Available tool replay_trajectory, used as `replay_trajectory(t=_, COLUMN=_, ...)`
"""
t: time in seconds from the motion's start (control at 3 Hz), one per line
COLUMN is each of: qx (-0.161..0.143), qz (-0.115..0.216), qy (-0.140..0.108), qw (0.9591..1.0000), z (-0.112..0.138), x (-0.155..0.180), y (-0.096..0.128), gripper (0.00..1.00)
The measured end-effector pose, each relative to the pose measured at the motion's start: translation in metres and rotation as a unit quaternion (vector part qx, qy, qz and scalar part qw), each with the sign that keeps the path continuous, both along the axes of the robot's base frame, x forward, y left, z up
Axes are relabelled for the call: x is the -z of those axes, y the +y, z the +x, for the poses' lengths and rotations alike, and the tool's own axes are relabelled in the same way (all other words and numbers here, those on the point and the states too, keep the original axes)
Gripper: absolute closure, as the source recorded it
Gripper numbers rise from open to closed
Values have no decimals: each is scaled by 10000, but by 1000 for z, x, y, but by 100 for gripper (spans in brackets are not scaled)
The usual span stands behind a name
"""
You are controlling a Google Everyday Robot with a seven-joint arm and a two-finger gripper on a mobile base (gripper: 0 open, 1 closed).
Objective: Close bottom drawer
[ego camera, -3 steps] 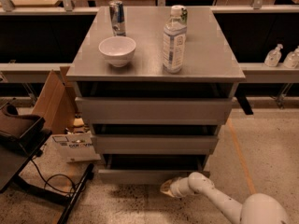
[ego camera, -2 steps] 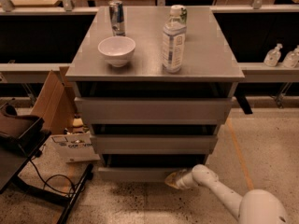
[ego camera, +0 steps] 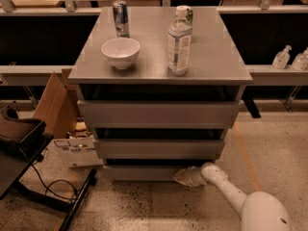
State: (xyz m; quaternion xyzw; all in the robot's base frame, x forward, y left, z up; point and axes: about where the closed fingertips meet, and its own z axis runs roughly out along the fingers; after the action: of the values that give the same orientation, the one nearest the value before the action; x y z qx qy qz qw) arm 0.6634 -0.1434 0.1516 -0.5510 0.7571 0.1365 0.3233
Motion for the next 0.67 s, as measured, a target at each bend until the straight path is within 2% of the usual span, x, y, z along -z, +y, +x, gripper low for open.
replay_trajectory(t=0.33, qx=0, qz=0, qy=0, qw=10000, z=0, x=0, y=0, gripper=100)
replay_trajectory(t=0.67, qx=-241, qz=-72, qy=100, qw=9996, z=-22, x=2, y=6, gripper=100)
